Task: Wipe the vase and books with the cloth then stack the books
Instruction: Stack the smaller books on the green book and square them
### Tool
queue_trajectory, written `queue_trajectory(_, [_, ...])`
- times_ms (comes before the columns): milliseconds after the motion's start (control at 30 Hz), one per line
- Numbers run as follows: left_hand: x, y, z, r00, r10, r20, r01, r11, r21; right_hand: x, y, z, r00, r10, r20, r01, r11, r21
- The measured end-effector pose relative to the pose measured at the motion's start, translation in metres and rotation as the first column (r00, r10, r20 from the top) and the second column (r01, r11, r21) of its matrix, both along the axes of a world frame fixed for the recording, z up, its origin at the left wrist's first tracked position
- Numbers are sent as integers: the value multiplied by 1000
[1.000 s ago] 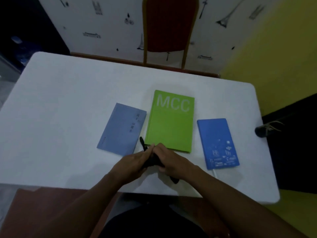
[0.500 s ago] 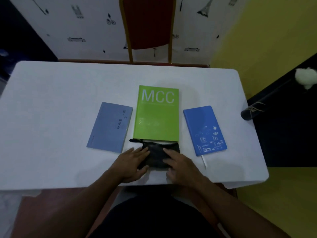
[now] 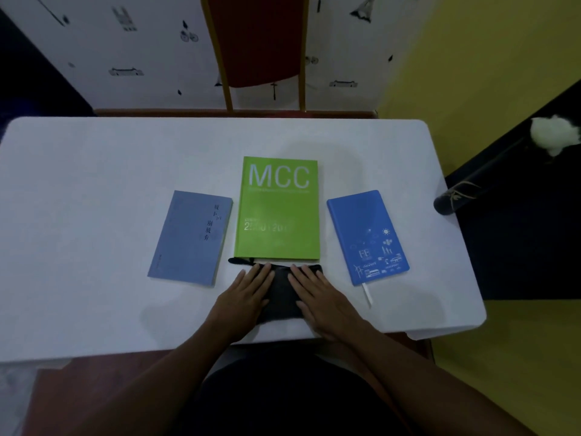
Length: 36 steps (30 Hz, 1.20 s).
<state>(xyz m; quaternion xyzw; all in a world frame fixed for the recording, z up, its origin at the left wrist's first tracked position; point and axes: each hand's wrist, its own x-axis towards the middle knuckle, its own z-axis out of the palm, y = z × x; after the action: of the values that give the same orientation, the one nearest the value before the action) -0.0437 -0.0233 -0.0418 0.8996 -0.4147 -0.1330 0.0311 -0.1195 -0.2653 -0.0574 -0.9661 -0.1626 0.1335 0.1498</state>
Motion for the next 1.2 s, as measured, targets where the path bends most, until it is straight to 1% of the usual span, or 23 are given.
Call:
queue_trajectory(67, [-1, -2, 1, 1000, 11, -6, -10, 1000, 19, 1, 0, 1, 1000, 4, -12, -4, 1000, 12])
queue_trajectory(133, [1, -10, 7, 1000, 15, -6, -15, 1000, 6, 3, -2, 2, 1000, 5, -21, -4, 999, 50])
queue_trajectory(233, [11, -32, 19, 999, 43, -10, -44, 993, -112, 8, -13, 7, 999, -21, 41, 14, 987, 159])
queue_trajectory(300, [19, -54, 29, 998, 55, -26, -58, 983, -176, 14, -27, 12, 994, -85, 74, 66, 971, 229])
queue_trajectory(333, [24, -66, 33, 998, 60, -35, -66, 977, -201, 17, -35, 15, 989, -121, 87, 97, 966, 238])
queue_trajectory(433, [38, -106, 41, 996, 60, -63, -74, 970, -232, 28, -64, 22, 966, -221, 131, 191, 959, 210])
queue_trajectory(500, [45, -133, 42, 997, 48, -68, -63, 968, -243, 33, -84, 27, 932, -344, 114, 313, 923, 226])
queue_trajectory(567, [48, -157, 43, 994, 50, -97, -70, 974, -216, 35, -104, 32, 902, -426, 73, 399, 886, 235])
queue_trajectory(667, [45, -187, 37, 987, 66, -147, -85, 988, -129, 37, -132, 30, 864, -502, 35, 485, 850, 205])
queue_trajectory(767, [38, -208, 30, 978, 121, -167, -121, 993, 7, 39, -153, 28, 804, -594, -35, 590, 788, 174])
queue_trajectory(833, [32, -217, 22, 965, 172, -198, -154, 983, 102, 38, -161, 24, 782, -615, -101, 623, 762, 178])
queue_trajectory(867, [29, -221, 18, 955, 200, -221, -178, 977, 117, 37, -163, 22, 777, -616, -130, 629, 752, 198])
queue_trajectory(933, [23, -231, 17, 926, 272, -261, -262, 962, 70, 35, -164, 19, 771, -621, -145, 635, 730, 252])
queue_trajectory(1000, [21, -242, 22, 858, 373, -353, -419, 906, -61, 34, -166, 18, 756, -638, -146, 649, 704, 289])
queue_trajectory(1033, [20, -247, 24, 807, 419, -417, -505, 855, -118, 35, -166, 18, 746, -648, -155, 660, 688, 302])
queue_trajectory(1067, [20, -252, 25, 737, 459, -497, -598, 785, -162, 35, -167, 18, 737, -657, -159, 669, 672, 317])
queue_trajectory(1100, [20, -257, 26, 647, 485, -588, -696, 691, -197, 35, -168, 18, 729, -665, -163, 675, 658, 333])
queue_trajectory(1133, [20, -260, 29, 541, 486, -686, -789, 575, -215, 35, -167, 19, 721, -673, -165, 680, 643, 352])
queue_trajectory(1167, [21, -262, 30, 445, 448, -775, -861, 452, -232, 35, -167, 21, 711, -683, -171, 689, 626, 364])
queue_trajectory(1200, [22, -264, 31, 367, 402, -839, -909, 348, -231, 35, -167, 21, 699, -691, -185, 700, 607, 377])
